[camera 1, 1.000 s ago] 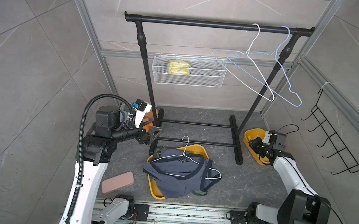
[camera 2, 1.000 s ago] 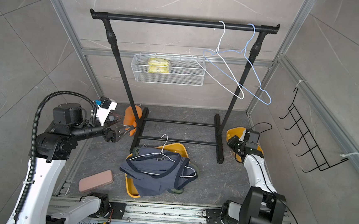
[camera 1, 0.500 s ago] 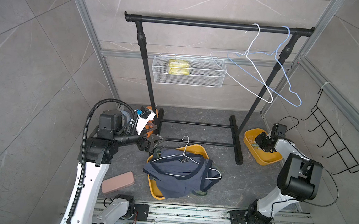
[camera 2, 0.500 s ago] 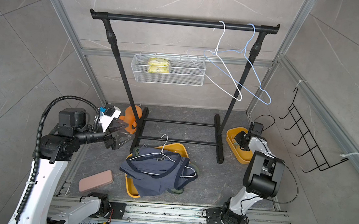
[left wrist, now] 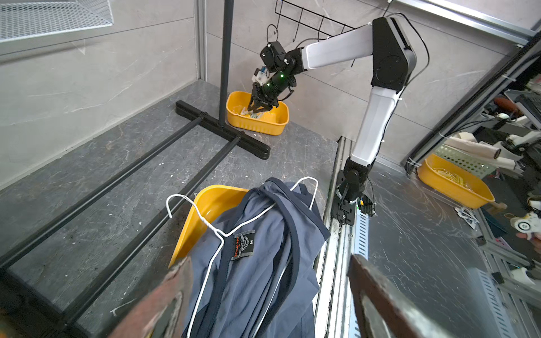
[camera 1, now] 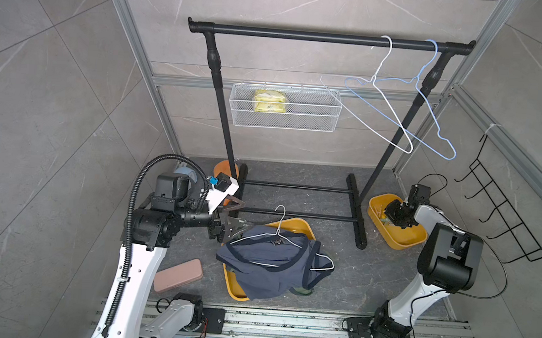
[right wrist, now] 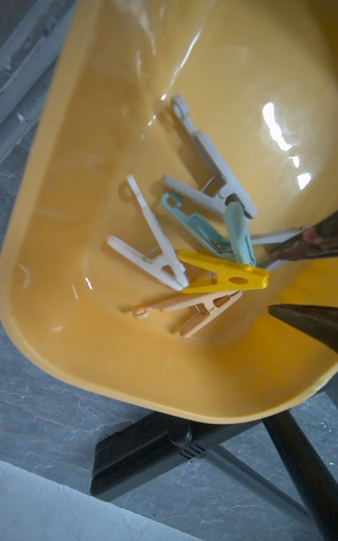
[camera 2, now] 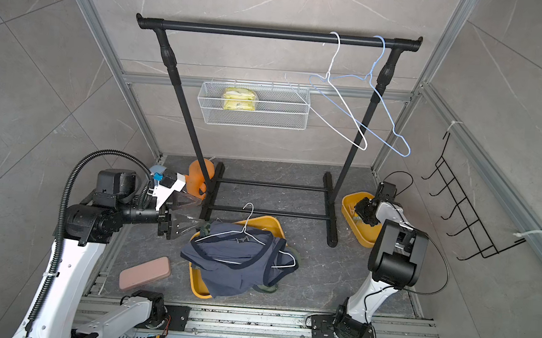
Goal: Remove the clothespins securing tank tops to the hanger
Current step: Place the clothespin in the storage box.
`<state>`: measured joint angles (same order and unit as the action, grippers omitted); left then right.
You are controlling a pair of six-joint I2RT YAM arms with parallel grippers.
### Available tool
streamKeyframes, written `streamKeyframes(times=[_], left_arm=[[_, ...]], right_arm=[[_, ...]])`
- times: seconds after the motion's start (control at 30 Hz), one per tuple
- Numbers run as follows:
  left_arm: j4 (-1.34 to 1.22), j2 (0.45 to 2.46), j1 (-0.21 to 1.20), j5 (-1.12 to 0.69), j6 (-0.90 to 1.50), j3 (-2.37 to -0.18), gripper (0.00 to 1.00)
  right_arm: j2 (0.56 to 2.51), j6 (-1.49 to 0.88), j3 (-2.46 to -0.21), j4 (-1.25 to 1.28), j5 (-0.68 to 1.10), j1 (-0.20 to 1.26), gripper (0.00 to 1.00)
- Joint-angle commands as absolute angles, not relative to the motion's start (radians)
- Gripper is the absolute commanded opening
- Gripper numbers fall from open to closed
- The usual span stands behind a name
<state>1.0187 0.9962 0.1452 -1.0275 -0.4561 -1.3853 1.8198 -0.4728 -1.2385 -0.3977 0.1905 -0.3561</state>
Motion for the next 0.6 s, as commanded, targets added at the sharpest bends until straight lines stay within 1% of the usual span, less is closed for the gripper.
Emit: streamKeyframes(times=[0.0,0.1,0.23,0.37,0.43,0.57], left_arm=[[1.050,0.993,0.144,-1.091,-0.511,-1.410,0.86],[1.057,0.997,0.144,-1.089,-0.514,-1.431,0.86],[1.056,1.008,0.144,-1.074,-0.520,-1.447,0.86],[1.080,1.032,0.144,-1.069,-0.543,-1.460,0.86],[1.109,1.038,0.145,-1.058,-0.578,-1.472,0.86],[1.166,1.044,0.145,-1.041,-0.636,-1.507,0.86]], right_arm=[[1.821,-0.444,-1.265,-0.445,0.200,-0.361,0.32],[1.795,-0.448,-1.254,-0.448,0.212,-0.360,0.31],[1.680,-0.497,-1.169,-0.402,0.296,-0.360,0.27],[1.473,-0.523,-1.021,-0.375,0.371,-0.343,0.20],[1.335,-0.522,-0.946,-0.385,0.397,-0.336,0.18],[1.103,-0.492,-0.828,-0.460,0.511,-0.306,0.17]])
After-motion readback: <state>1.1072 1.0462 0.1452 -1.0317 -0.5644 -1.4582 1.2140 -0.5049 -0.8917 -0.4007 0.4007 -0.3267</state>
